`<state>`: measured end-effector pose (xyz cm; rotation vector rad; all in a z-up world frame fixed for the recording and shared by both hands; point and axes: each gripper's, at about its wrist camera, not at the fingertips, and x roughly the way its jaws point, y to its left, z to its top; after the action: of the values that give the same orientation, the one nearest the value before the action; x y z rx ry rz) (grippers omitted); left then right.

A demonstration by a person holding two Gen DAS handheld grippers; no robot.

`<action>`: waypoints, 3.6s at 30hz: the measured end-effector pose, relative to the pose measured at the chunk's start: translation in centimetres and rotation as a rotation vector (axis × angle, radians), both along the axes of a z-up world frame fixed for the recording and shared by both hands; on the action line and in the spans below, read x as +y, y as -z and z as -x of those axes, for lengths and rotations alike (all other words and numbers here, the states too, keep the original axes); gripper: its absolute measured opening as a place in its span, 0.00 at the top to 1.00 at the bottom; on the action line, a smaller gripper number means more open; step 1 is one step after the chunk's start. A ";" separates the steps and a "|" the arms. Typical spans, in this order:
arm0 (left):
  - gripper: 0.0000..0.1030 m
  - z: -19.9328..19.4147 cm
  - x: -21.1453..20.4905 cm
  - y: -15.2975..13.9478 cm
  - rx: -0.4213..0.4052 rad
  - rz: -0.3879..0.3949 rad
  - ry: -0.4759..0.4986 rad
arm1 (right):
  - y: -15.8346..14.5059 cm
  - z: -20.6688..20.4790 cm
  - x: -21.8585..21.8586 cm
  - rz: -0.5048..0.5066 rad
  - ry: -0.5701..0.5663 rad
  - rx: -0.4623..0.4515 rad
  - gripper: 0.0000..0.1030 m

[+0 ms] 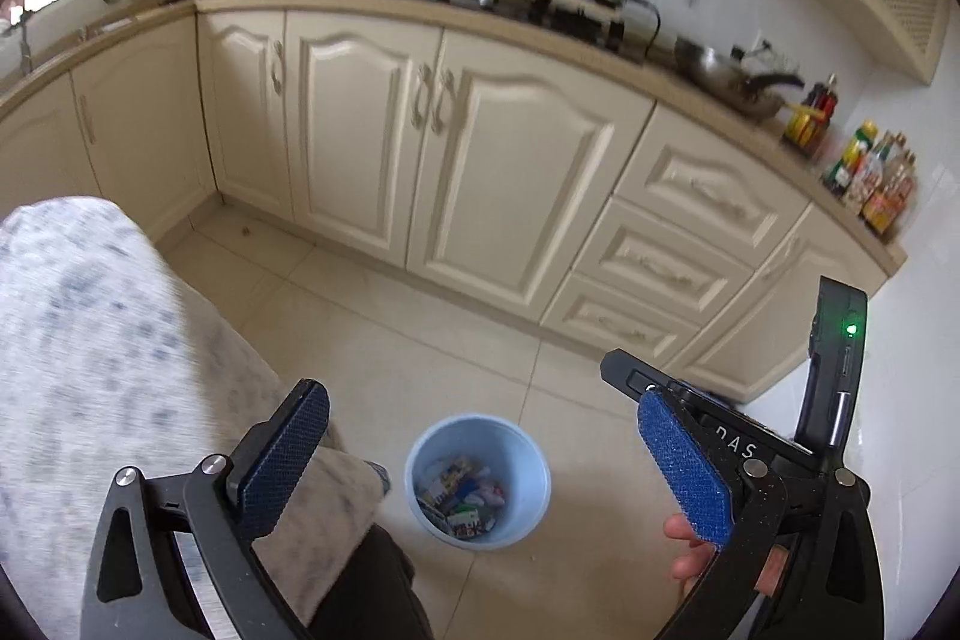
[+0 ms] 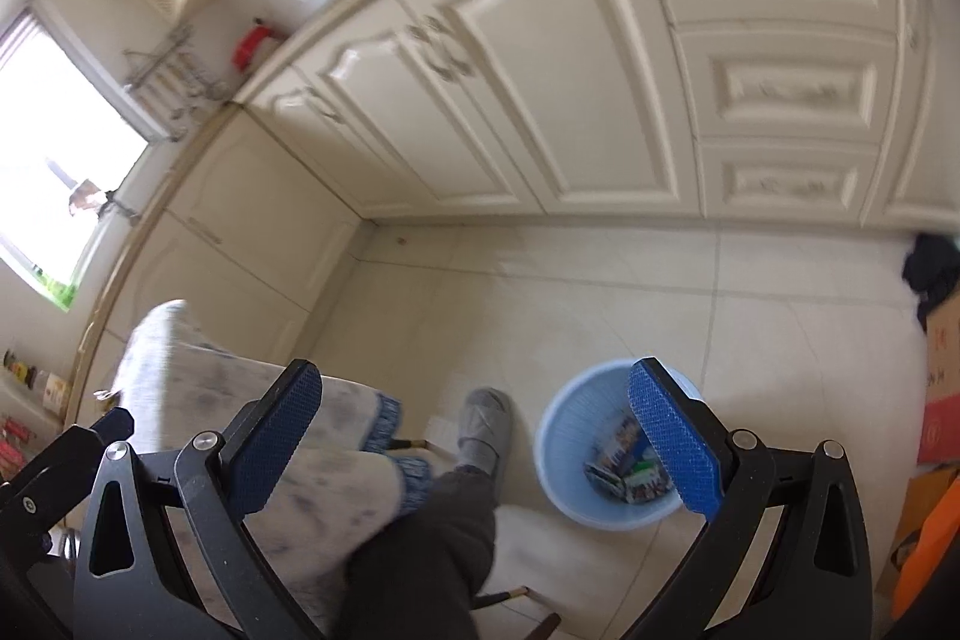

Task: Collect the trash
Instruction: 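Return both tools to the table above the remaining snacks, then grasp the brown round bun with the right tool, then grasp the small white packet with the left tool while the right tool holds the bun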

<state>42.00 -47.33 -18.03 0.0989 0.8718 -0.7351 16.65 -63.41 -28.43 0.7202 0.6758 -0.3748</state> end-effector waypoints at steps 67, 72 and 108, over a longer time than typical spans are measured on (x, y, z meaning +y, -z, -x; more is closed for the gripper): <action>0.01 -5.4 45.7 2.3 -0.152 -0.047 -0.725 | -1.1 -30.5 46.8 0.426 -0.839 0.141 0.52; 0.01 -6.4 45.7 2.2 -0.149 -0.054 -0.713 | -1.0 -30.7 46.5 0.401 -0.849 0.122 0.56; 0.74 -16.6 36.2 5.4 -0.052 -0.209 -0.406 | -2.1 -30.2 39.0 0.249 -0.684 0.037 0.56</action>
<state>58.57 -11.14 -23.44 0.1216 0.8825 -0.2606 46.83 -24.42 -26.37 0.2167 0.8477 0.1583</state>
